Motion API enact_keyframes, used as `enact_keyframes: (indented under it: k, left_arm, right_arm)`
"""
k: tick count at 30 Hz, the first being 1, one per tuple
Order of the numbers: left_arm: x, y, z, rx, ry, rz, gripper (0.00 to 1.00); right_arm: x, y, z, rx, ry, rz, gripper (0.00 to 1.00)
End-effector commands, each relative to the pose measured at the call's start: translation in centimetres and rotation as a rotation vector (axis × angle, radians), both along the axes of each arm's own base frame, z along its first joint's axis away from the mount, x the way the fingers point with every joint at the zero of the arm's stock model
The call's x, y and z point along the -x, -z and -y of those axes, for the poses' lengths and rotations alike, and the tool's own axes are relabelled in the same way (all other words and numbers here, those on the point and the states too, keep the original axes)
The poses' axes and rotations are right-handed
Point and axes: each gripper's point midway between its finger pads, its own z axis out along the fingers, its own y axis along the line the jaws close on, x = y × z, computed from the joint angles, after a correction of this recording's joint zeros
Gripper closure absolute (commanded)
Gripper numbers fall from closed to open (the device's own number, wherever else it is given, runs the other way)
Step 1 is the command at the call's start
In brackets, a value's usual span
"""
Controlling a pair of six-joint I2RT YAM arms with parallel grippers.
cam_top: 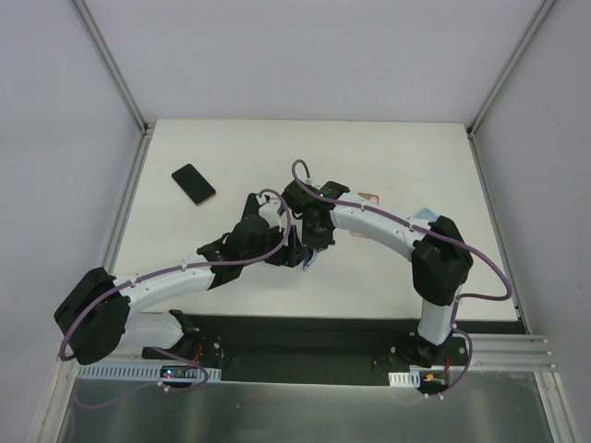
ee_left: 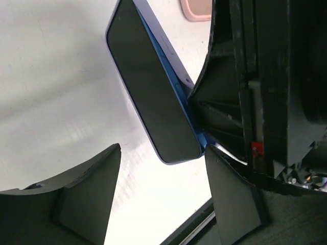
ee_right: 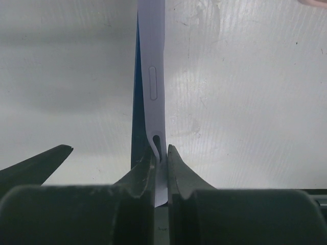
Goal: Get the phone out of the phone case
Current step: Remove the phone case from the phone.
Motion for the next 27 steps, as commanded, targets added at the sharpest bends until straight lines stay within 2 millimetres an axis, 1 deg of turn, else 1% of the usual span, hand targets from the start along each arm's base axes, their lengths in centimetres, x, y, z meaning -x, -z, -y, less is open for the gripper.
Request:
enact_keyframes:
  k: [1,2,4,8,10,11,12,14,15,16,17,20,24,27]
  left_arm:
    - [-0.4,-1.2,0.2,0.015,-0.002,0.157,0.33]
    - [-0.3,-0.6,-0.1,0.0,-0.015,0.172,0.34]
    - [-0.5,-1.2,0.0,0.023,-0.027,0.209,0.34]
    - [-0.6,-1.5,0.4,0.029,-0.025,0.218,0.34]
    - [-0.8,-0.9,0.4,0.011,-0.029,0.212,0.35]
    - [-1.0,-1.1,0.5,0.011,-0.032,0.214,0.35]
    - [-1.2,-0.7,0.5,-0.005,-0.043,0.21,0.37]
    - [-1.6,-0.6,0.5,-0.014,-0.065,0.206,0.4]
    - [-1.7,0.1,0.6,-0.031,-0.07,0.196,0.41]
    - [-1.9,0.2,0.6,-0.037,-0.073,0.194,0.42]
    - [-1.9,0.1,0.9,-0.037,-0.068,0.195,0.42]
    - [-1.8,0.5,1.2,-0.067,-0.064,0.203,0.42]
    - [-2.0,0.6,0.8,-0.114,-0.107,0.236,0.44]
    - [-2.6,0.8,-0.2,-0.18,-0.179,0.265,0.45]
  right_arm:
    - [-0.3,-0.6,-1.2,-0.045,0.02,-0.006,0.99]
    - [-0.2,-0.5,-1.2,-0.045,0.022,-0.011,0.99]
    - [-0.1,-0.3,-1.5,-0.051,0.022,-0.02,0.99]
    - [0.0,-0.1,-1.7,-0.057,0.024,-0.037,0.99]
    - [0.1,0.0,-1.8,-0.061,0.024,-0.044,0.99]
    - [0.2,0.0,-1.8,-0.061,0.026,-0.046,0.99]
    - [0.1,0.0,-1.8,-0.06,0.026,-0.045,0.99]
    - [0.2,-0.1,-1.8,-0.063,0.027,-0.046,0.99]
    - [0.2,-0.1,-1.8,-0.061,0.026,-0.045,0.99]
    - [0.3,-0.1,-1.7,-0.06,0.029,-0.046,0.99]
    - [0.2,-0.2,-1.7,-0.062,0.029,-0.044,0.99]
    - [0.4,-0.2,-1.4,-0.05,0.035,-0.047,0.99]
    - [0.4,-0.3,-1.3,-0.05,0.036,-0.053,0.99]
    - [0.6,-0.6,-1.5,-0.06,0.029,-0.054,0.99]
